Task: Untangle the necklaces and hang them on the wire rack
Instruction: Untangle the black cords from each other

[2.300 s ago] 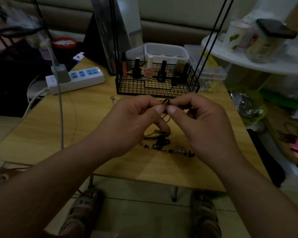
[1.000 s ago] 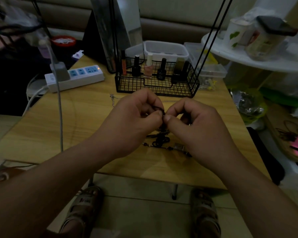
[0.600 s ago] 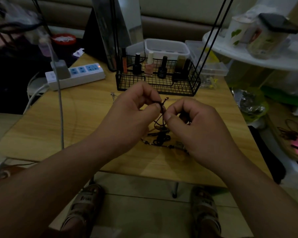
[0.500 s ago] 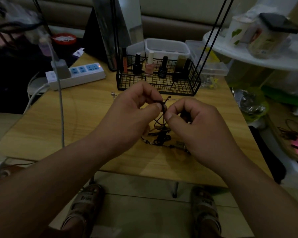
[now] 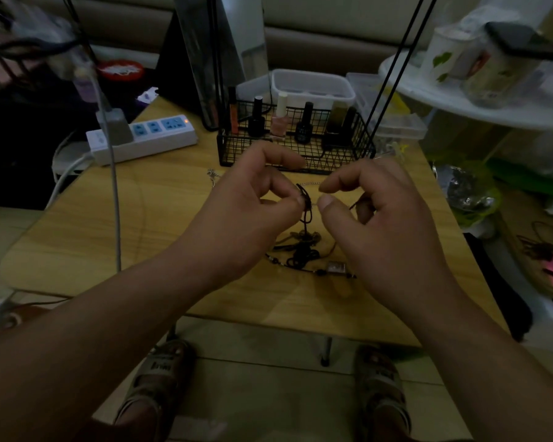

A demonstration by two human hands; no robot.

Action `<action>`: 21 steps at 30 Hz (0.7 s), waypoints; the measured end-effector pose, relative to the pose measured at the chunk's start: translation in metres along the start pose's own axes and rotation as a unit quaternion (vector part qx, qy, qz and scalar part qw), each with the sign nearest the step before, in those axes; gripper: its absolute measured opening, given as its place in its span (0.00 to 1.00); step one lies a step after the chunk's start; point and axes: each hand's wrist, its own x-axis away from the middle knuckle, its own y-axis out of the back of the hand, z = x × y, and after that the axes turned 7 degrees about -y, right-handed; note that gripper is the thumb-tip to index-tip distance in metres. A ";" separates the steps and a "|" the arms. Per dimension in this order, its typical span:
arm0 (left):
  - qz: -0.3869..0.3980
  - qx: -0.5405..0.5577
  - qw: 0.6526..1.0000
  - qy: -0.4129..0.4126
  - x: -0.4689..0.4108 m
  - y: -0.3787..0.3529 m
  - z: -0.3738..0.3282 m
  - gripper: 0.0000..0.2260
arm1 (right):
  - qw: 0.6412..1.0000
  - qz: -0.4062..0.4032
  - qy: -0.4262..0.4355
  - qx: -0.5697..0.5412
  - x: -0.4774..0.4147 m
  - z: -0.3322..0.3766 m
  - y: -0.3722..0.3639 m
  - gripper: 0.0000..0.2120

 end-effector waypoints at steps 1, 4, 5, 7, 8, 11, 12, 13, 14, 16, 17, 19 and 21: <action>0.002 -0.006 1.000 -0.002 0.000 0.000 0.001 0.16 | 1.000 0.005 0.003 0.003 0.000 0.000 -0.001 0.03; 0.011 -0.017 1.000 -0.007 0.000 0.000 0.002 0.17 | 1.000 0.015 0.004 0.015 -0.002 -0.003 -0.003 0.03; 0.015 -0.020 1.000 -0.008 0.000 -0.001 0.003 0.17 | 1.000 0.015 0.006 0.021 -0.002 -0.004 -0.003 0.03; 0.024 -0.025 0.999 -0.011 0.001 -0.001 0.003 0.17 | 0.999 0.013 0.018 0.038 -0.002 -0.004 -0.003 0.03; 0.026 -0.026 0.999 -0.012 0.001 -0.001 0.003 0.18 | 0.999 0.014 0.023 0.045 -0.002 -0.004 -0.003 0.03; 0.026 -0.029 0.999 -0.010 0.001 -0.002 0.003 0.18 | 0.999 0.024 0.009 0.042 -0.002 -0.004 -0.004 0.04; 0.026 -0.032 0.999 -0.011 0.001 -0.002 0.003 0.18 | 0.999 0.028 -0.002 0.034 -0.002 -0.004 -0.004 0.04; 0.025 -0.035 0.999 -0.010 0.001 -0.002 0.003 0.19 | 0.999 0.031 -0.014 0.024 -0.002 -0.004 -0.003 0.05; 0.023 -0.037 0.999 -0.010 0.001 -0.001 0.002 0.18 | 0.999 0.034 -0.027 0.010 -0.003 -0.004 -0.002 0.05; 0.021 -0.039 0.999 -0.009 0.000 -0.001 0.002 0.18 | 0.998 0.039 -0.044 -0.020 -0.004 -0.003 0.001 0.06; 0.021 -0.041 0.999 -0.010 0.000 0.000 0.003 0.18 | 0.998 0.040 -0.045 -0.026 -0.005 -0.003 0.002 0.06; 0.026 -0.042 0.999 -0.012 0.000 -0.001 0.003 0.18 | 0.998 0.045 -0.042 -0.027 -0.003 -0.003 0.002 0.05; 0.030 -0.036 0.999 -0.014 0.000 -0.001 0.004 0.17 | 0.998 0.050 -0.038 -0.012 -0.002 -0.003 0.000 0.04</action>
